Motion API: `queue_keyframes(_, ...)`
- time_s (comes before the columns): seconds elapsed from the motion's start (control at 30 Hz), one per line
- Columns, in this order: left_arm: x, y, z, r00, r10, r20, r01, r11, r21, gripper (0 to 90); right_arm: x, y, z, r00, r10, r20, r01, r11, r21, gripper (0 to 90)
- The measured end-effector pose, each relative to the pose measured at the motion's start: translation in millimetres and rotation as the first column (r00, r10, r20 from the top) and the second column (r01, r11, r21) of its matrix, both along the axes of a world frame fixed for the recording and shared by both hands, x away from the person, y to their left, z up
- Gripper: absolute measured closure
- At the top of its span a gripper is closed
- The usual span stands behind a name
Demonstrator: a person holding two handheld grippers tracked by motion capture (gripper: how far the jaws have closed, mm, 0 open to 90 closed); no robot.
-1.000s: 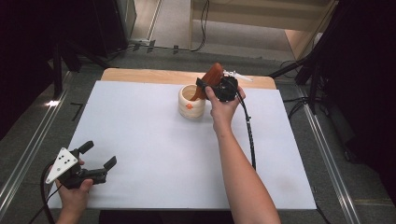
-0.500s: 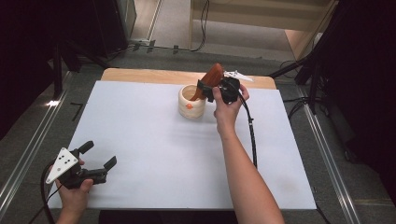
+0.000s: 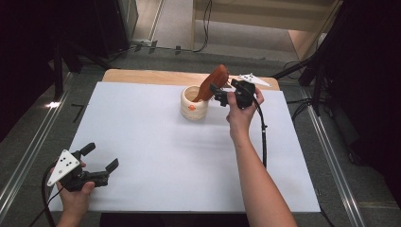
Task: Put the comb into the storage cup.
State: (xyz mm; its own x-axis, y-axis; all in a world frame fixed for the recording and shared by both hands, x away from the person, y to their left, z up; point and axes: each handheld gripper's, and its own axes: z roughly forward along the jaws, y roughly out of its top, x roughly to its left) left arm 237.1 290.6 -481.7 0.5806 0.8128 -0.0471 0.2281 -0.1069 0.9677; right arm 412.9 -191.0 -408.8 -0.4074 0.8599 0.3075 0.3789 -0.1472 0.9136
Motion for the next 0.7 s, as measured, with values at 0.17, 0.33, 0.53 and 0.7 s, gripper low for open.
queue_keyframes(0.17, 0.0, -0.4, -0.2, 1.0, 0.002, 0.0, -0.002, 1.0, 0.001, 0.0, -11.5, -7.8, 4.2, 0.9998, 0.004, 0.021, -0.004, 1.0, -0.002, 0.0)
queue_keyframes(0.33, 0.1, -0.4, -0.3, 1.0, 0.003, 0.0, -0.003, 1.0, 0.001, 0.0, -23.0, -14.6, 7.4, 0.9992, 0.005, 0.04, -0.004, 1.0, -0.014, 0.0)
queue_keyframes(0.53, 0.1, -0.4, -0.5, 1.0, 0.005, -0.001, -0.005, 1.0, 0.004, 0.0, -37.0, -24.1, 9.3, 0.9975, 0.019, 0.069, -0.016, 0.999, -0.052, 0.0)
queue_keyframes(0.7, -0.2, -0.7, -0.4, 1.0, 0.007, 0.0, -0.007, 1.0, 0.005, 0.0, -48.8, -32.3, 5.2, 0.9968, 0.029, 0.075, -0.025, 0.998, -0.056, 0.0)
